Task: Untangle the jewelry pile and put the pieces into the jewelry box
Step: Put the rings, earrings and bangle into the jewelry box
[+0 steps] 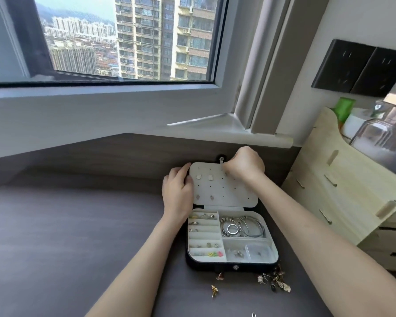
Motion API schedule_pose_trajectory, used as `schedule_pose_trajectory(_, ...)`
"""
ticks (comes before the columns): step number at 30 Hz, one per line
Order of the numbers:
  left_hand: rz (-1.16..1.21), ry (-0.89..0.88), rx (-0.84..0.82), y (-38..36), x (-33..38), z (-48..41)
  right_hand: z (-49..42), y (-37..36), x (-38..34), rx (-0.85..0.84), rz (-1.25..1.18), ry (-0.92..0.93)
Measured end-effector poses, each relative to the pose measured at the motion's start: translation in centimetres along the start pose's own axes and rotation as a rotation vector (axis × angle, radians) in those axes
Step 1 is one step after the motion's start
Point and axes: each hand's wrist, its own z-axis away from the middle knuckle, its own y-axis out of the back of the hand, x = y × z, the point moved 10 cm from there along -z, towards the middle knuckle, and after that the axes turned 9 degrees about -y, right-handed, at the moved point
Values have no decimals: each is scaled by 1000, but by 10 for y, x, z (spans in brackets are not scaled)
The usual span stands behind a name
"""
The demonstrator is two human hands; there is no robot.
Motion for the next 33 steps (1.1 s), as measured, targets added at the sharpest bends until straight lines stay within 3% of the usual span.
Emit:
schedule_pose_trajectory(6, 5, 0, 1, -1, -2, 0, -8, -16, -2, -199, -73, -55)
schedule_pose_trajectory(17, -22, 10, -54, -8, -6, 0, -2, -15, 24, -182, 102, -75)
schedule_pose_trajectory(22, 29, 32, -56, -4, -5, 3, 10, -12, 33, -103, -41, -69)
schedule_pose_trajectory(29, 64, 41, -59, 4, 0, 3, 52, 31, 51, -94, -201, 80)
schedule_pose_trajectory(33, 133, 51, -55, 14, 8, 13, 105, 43, 67, -265, -99, 154)
